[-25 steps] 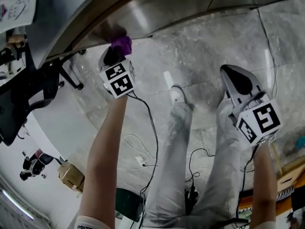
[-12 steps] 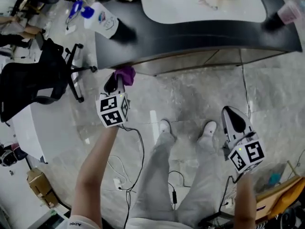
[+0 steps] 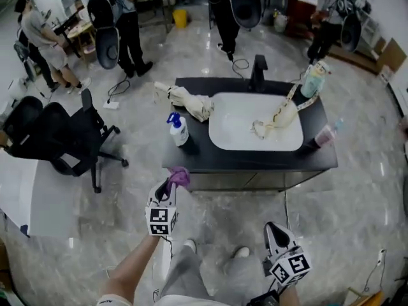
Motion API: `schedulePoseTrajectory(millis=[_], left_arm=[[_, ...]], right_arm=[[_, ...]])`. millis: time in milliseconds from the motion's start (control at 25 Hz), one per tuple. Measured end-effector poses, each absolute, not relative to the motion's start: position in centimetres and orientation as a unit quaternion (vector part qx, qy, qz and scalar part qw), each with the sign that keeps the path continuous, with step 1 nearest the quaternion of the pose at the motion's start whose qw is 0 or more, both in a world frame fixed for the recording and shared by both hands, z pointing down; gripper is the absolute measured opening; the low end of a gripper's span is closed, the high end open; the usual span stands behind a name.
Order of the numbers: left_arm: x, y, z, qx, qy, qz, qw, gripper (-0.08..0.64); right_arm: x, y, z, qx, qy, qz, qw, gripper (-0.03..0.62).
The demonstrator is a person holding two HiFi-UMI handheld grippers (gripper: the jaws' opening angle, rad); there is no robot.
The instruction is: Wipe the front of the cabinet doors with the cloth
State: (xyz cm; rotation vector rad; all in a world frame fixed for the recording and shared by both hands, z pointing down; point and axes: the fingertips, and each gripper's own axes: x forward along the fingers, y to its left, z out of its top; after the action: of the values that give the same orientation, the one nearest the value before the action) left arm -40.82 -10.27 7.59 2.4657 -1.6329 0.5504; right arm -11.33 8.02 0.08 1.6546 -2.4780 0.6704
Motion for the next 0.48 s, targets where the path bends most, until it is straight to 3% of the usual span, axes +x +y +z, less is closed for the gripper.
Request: schedulePoseTrajectory(millis=[200,480], left_arm=[[-38.7,-2.8,-2.7,0.845,-0.521,0.102,0.072,0.054],[-36.9,4.2,-15.2,0.83,-0.533,0.005,0.162,0.054]], right_arm=[[-8.6,11.0,-8.1,0.558,-0.806,0.196,0.016,0.028],[-3.9,13.3,-18.1,0.596,-0.787,0.158,-0.014,0.028]])
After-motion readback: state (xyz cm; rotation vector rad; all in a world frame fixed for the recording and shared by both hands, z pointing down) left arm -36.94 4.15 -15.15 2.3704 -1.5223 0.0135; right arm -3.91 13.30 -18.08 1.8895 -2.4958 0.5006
